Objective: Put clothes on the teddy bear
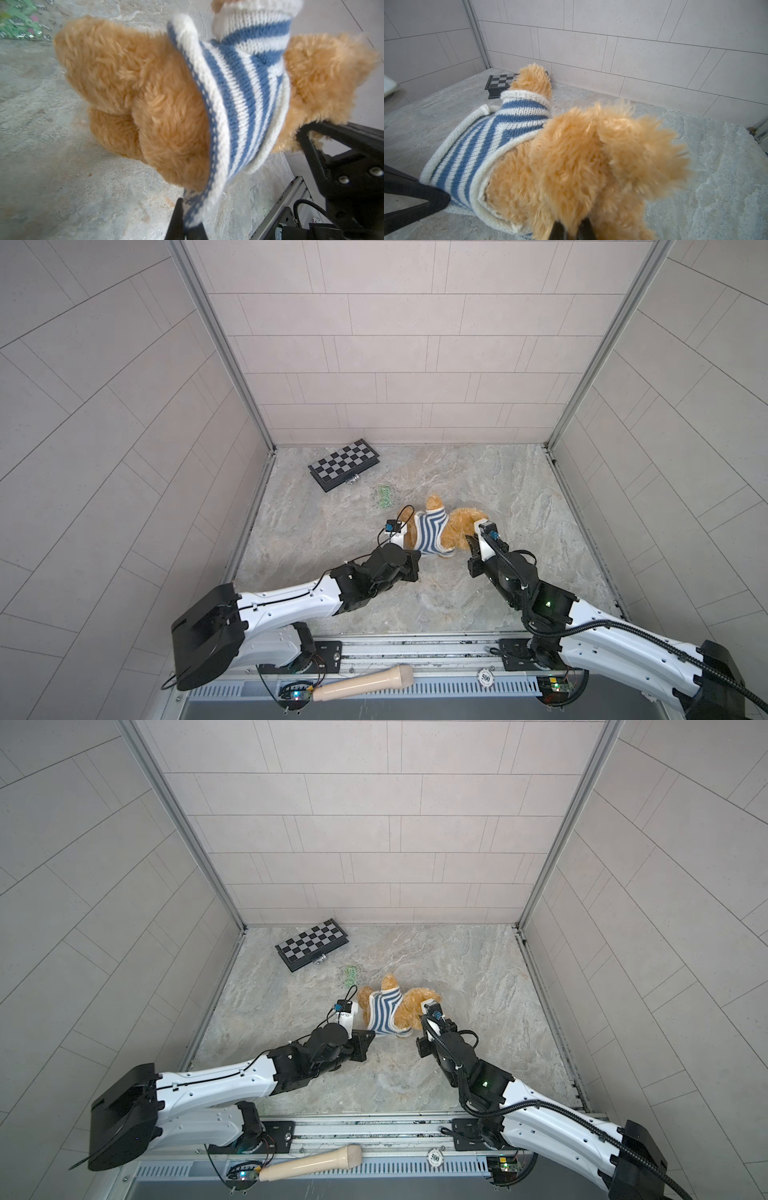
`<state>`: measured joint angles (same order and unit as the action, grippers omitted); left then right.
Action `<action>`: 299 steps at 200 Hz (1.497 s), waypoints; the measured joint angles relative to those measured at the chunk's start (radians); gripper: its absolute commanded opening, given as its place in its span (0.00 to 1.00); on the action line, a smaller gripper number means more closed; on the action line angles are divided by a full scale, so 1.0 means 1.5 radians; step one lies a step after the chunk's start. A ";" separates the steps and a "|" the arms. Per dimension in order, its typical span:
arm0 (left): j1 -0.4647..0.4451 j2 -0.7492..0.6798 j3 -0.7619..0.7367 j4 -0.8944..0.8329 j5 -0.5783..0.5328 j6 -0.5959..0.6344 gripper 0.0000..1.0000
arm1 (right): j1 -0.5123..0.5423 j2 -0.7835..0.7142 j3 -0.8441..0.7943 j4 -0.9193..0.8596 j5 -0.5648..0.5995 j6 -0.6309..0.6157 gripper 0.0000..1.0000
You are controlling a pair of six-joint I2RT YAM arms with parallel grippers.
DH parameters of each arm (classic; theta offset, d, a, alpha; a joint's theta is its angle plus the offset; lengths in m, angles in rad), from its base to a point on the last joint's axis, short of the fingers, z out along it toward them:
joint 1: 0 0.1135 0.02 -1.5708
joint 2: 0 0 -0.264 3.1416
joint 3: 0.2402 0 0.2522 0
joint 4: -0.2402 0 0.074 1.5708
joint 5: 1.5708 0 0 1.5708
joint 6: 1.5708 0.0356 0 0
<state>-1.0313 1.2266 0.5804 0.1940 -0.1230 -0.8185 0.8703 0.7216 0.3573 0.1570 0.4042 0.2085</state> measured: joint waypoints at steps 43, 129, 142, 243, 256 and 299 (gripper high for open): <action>0.003 0.057 -0.002 0.063 0.009 0.004 0.03 | -0.001 0.013 0.003 0.005 0.000 0.001 0.00; 0.010 -0.064 -0.001 -0.021 0.027 0.073 0.34 | -0.002 0.006 0.003 0.008 0.000 -0.011 0.00; 0.010 -0.093 0.004 -0.046 0.040 0.083 0.32 | -0.002 0.007 0.003 0.008 -0.001 -0.014 0.00; 0.005 0.051 0.139 -0.067 0.097 0.095 0.09 | 0.000 0.038 0.024 0.013 -0.005 -0.015 0.00; 0.005 0.076 0.155 -0.067 0.100 0.098 0.08 | 0.000 0.039 0.024 0.013 -0.006 -0.015 0.00; 0.005 0.107 0.172 -0.067 0.107 0.103 0.08 | 0.002 0.054 0.024 0.026 -0.009 -0.014 0.00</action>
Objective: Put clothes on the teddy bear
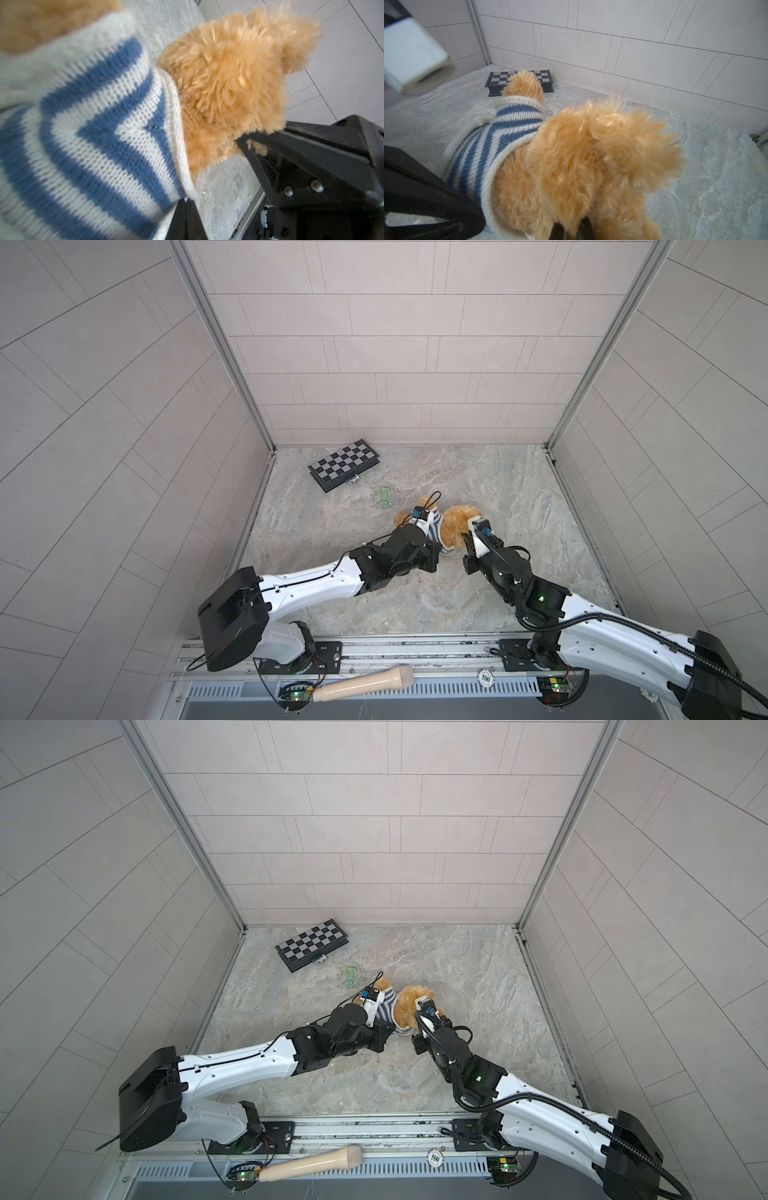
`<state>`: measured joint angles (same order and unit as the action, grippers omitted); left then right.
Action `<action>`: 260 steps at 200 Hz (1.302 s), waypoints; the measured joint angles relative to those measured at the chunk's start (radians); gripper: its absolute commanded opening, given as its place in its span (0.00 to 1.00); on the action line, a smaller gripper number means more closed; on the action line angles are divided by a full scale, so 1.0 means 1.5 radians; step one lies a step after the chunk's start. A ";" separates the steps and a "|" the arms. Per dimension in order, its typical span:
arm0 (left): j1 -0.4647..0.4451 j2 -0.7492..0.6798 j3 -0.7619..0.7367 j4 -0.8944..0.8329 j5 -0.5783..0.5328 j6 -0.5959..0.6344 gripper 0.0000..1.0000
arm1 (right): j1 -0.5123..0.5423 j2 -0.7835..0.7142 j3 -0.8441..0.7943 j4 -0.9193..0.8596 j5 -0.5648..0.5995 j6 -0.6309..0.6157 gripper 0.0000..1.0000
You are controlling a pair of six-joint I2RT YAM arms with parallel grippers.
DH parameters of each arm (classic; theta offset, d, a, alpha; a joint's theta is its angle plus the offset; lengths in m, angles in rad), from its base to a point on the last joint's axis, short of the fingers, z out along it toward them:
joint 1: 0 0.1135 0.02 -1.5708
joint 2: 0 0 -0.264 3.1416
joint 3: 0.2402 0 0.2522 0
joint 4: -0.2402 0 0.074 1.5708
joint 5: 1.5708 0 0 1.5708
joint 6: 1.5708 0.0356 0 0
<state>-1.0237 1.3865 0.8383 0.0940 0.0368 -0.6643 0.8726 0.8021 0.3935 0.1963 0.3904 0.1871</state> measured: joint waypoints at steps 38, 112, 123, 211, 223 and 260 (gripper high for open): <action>0.002 0.018 0.022 -0.001 0.003 0.005 0.08 | 0.002 0.004 0.000 0.010 -0.006 0.000 0.00; 0.029 -0.090 -0.001 -0.050 0.006 0.060 0.22 | 0.002 -0.014 0.000 0.006 -0.016 -0.015 0.00; 0.025 -0.109 -0.011 -0.041 0.011 0.065 0.21 | 0.003 -0.014 0.000 0.005 -0.017 -0.016 0.00; 0.093 -0.218 -0.051 -0.076 -0.007 0.119 0.21 | 0.003 -0.005 0.047 -0.019 -0.115 -0.063 0.00; 0.097 -0.213 -0.039 -0.078 -0.009 0.127 0.21 | 0.003 0.003 0.051 -0.022 -0.127 -0.067 0.00; 0.123 -0.185 -0.030 -0.075 -0.006 0.133 0.21 | 0.006 0.018 0.054 -0.033 -0.152 -0.072 0.00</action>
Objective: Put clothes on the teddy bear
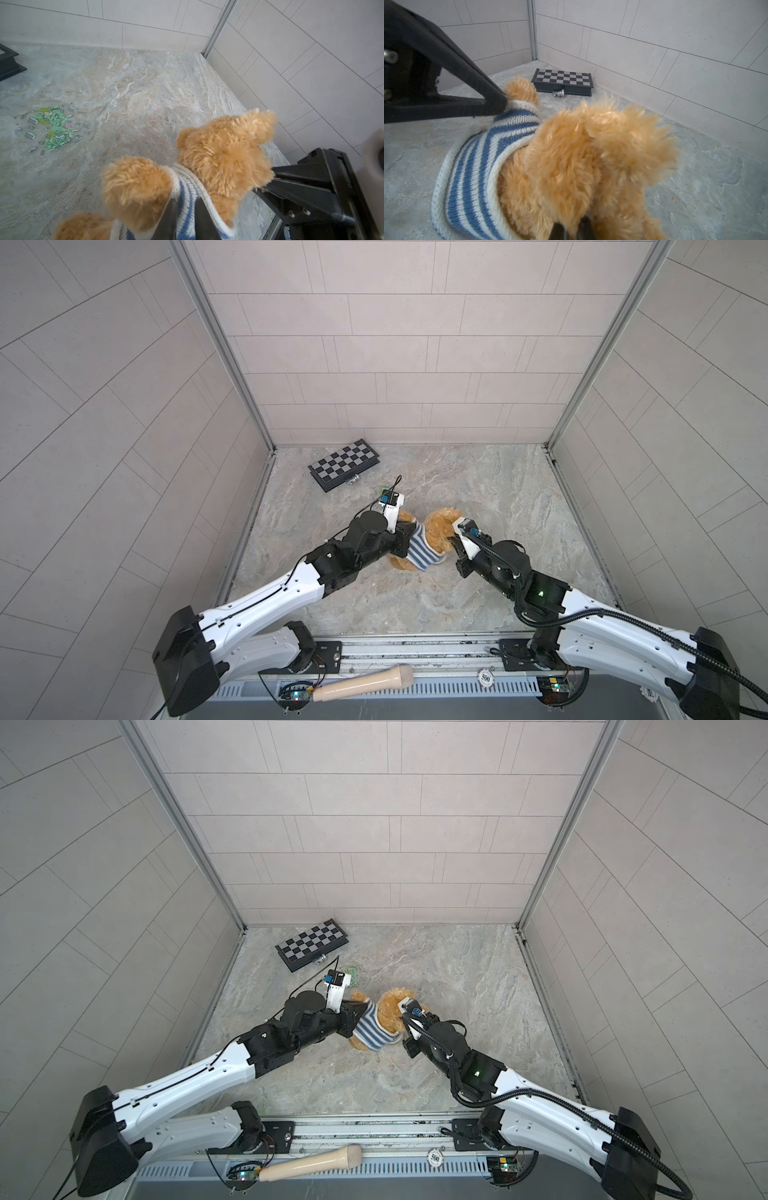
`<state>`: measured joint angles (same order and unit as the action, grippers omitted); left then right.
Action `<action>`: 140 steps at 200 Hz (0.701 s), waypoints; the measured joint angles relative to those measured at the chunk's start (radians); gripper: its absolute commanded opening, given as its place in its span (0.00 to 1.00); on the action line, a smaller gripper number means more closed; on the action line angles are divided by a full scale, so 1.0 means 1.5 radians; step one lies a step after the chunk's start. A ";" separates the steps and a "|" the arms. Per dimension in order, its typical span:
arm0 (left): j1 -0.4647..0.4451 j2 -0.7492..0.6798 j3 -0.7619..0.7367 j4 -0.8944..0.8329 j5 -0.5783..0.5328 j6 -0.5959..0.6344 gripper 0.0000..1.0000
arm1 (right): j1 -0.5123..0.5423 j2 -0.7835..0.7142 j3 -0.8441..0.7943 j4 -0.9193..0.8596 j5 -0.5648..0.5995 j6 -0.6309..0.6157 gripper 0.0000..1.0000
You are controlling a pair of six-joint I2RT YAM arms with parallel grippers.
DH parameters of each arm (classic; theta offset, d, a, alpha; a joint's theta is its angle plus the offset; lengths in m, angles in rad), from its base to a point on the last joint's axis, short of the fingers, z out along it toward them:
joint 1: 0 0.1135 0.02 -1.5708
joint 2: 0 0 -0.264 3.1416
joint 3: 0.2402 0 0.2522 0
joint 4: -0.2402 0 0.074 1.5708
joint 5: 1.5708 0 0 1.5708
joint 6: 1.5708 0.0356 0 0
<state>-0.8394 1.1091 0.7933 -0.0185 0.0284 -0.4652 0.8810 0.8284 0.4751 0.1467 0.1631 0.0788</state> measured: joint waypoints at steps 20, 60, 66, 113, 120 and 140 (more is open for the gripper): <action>0.025 0.021 0.004 -0.001 0.002 0.000 0.21 | 0.001 0.000 0.003 -0.004 -0.004 -0.001 0.00; 0.053 0.024 0.016 -0.026 -0.010 0.009 0.22 | 0.002 0.000 0.004 -0.008 -0.011 -0.003 0.00; 0.054 0.023 0.018 -0.030 -0.014 0.011 0.22 | 0.002 0.000 0.004 -0.008 -0.012 -0.002 0.00; 0.055 -0.022 0.022 -0.067 -0.017 0.022 0.24 | 0.002 -0.007 0.004 -0.011 -0.014 -0.003 0.00; 0.055 -0.037 0.019 -0.070 -0.013 0.022 0.25 | 0.002 -0.009 0.004 -0.013 -0.014 -0.003 0.00; 0.054 -0.092 -0.003 -0.073 0.011 0.022 0.26 | 0.002 -0.016 0.004 -0.014 -0.014 -0.007 0.00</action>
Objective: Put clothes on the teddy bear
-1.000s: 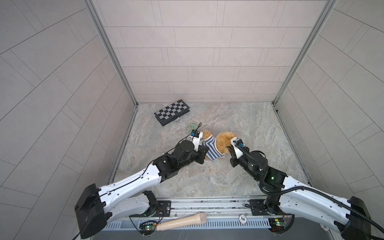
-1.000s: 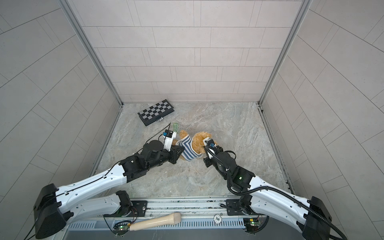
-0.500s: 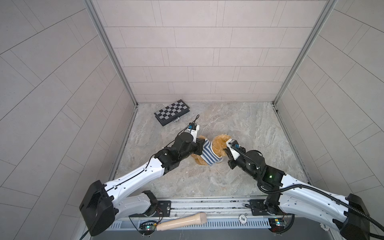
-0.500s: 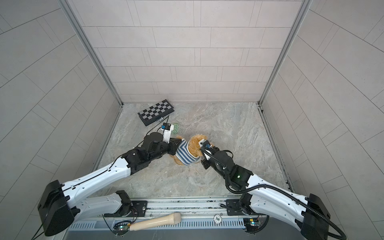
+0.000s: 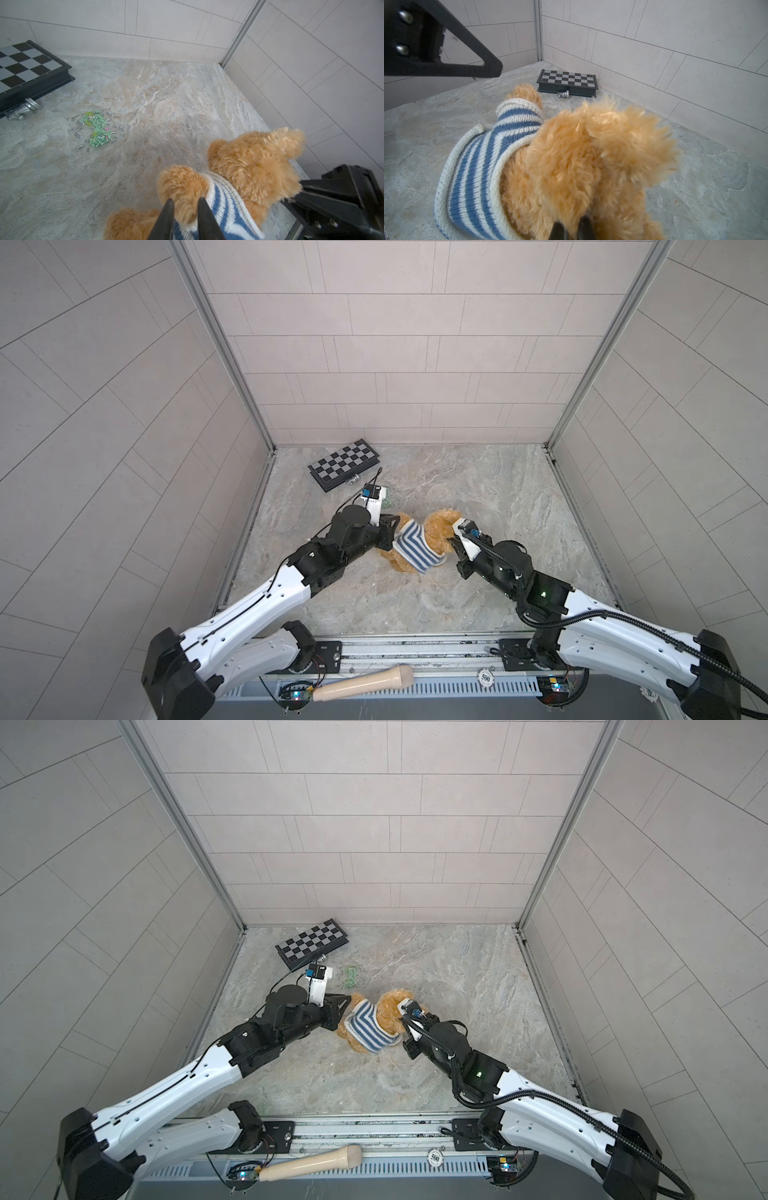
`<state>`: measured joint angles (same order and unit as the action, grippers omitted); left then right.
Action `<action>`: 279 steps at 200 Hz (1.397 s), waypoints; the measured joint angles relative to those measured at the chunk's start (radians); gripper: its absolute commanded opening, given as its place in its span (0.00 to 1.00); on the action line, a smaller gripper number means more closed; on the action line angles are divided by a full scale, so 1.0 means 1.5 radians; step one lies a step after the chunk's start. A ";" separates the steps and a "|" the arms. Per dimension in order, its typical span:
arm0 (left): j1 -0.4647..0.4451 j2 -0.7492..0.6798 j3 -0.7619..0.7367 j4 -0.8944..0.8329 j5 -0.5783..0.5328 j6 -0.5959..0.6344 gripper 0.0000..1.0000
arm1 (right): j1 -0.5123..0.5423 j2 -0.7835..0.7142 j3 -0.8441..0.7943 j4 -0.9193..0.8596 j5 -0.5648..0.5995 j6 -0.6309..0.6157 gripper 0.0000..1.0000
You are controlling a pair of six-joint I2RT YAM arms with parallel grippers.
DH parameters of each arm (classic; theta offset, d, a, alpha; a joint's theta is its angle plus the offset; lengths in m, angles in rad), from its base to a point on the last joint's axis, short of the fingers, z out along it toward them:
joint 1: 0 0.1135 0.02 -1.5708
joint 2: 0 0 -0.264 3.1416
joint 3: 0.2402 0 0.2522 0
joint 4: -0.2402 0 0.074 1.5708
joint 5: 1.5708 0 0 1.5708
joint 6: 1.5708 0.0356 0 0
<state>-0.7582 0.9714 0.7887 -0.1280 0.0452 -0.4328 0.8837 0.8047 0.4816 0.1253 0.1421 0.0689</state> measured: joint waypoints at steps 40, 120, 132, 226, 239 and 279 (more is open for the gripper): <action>-0.011 -0.030 -0.048 -0.002 0.037 -0.008 0.26 | 0.000 -0.001 0.000 0.001 -0.002 -0.005 0.00; -0.011 0.018 -0.099 0.002 0.043 -0.033 0.22 | 0.000 -0.002 0.001 -0.002 -0.005 -0.008 0.00; -0.011 0.015 -0.110 0.000 0.042 -0.038 0.22 | 0.000 -0.002 0.001 -0.002 -0.005 -0.009 0.00; -0.010 -0.110 -0.119 -0.010 0.001 -0.048 0.44 | -0.004 0.068 0.095 -0.071 0.048 0.010 0.00; -0.018 -0.111 -0.124 -0.003 -0.009 -0.050 0.50 | -0.012 0.093 0.116 -0.083 0.055 0.024 0.00; -0.073 -0.045 -0.176 0.053 -0.041 -0.066 0.58 | -0.109 0.139 0.121 -0.096 0.007 0.076 0.00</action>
<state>-0.8680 0.9035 0.5243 -0.0483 -0.0162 -0.5312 0.7200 1.0130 0.6632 -0.0181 0.1528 0.1825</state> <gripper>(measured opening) 0.573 0.077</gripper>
